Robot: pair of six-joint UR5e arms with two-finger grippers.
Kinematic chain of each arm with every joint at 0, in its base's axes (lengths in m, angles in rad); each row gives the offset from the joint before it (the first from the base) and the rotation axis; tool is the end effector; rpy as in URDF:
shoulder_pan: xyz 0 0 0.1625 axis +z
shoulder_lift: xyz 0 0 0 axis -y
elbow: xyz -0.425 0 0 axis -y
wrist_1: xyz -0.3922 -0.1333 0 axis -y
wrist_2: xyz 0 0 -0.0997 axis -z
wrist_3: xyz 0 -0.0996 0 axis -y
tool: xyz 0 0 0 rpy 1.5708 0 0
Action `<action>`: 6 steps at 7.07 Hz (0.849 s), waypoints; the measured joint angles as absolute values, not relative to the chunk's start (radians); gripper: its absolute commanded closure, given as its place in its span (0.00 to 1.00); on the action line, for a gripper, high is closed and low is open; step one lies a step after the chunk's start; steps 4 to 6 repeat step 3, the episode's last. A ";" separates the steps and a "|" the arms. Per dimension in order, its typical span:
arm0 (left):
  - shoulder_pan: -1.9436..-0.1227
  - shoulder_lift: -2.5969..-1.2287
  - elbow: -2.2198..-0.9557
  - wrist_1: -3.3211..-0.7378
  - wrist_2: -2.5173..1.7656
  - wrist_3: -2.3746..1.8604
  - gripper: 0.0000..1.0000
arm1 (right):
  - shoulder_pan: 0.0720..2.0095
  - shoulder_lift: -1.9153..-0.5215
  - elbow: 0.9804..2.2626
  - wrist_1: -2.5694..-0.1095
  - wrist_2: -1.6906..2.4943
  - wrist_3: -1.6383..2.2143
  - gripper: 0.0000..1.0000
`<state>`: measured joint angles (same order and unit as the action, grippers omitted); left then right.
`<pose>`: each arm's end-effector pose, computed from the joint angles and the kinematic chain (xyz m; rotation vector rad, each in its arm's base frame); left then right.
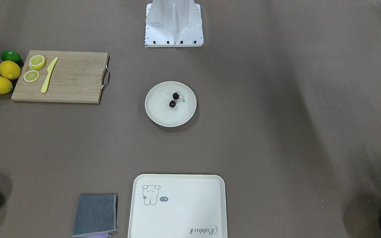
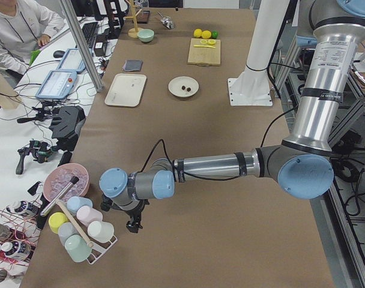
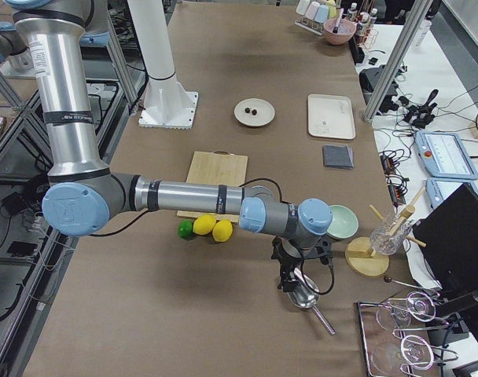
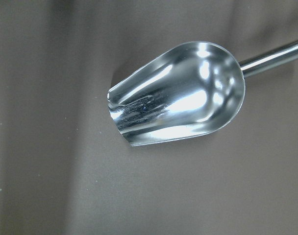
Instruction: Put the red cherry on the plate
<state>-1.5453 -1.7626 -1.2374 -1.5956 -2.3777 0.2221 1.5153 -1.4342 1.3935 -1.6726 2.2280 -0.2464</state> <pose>-0.0471 -0.5617 0.7151 -0.0308 0.8141 0.1867 0.0425 -0.5404 0.6917 -0.0744 -0.6678 -0.2437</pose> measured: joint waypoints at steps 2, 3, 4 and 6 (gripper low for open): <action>-1.545 -1.760 -1.238 -1.597 -2.378 0.222 0.02 | 1.518 -1.430 1.395 -1.669 2.184 -0.246 0.00; -1.545 -1.758 -1.238 -1.598 -2.378 0.222 0.02 | 1.519 -1.428 1.395 -1.665 2.166 -0.243 0.00; -1.545 -1.758 -1.238 -1.598 -2.378 0.222 0.02 | 1.519 -1.428 1.395 -1.665 2.166 -0.243 0.00; -1.545 -1.758 -1.238 -1.598 -2.378 0.222 0.02 | 1.519 -1.428 1.395 -1.665 2.166 -0.243 0.00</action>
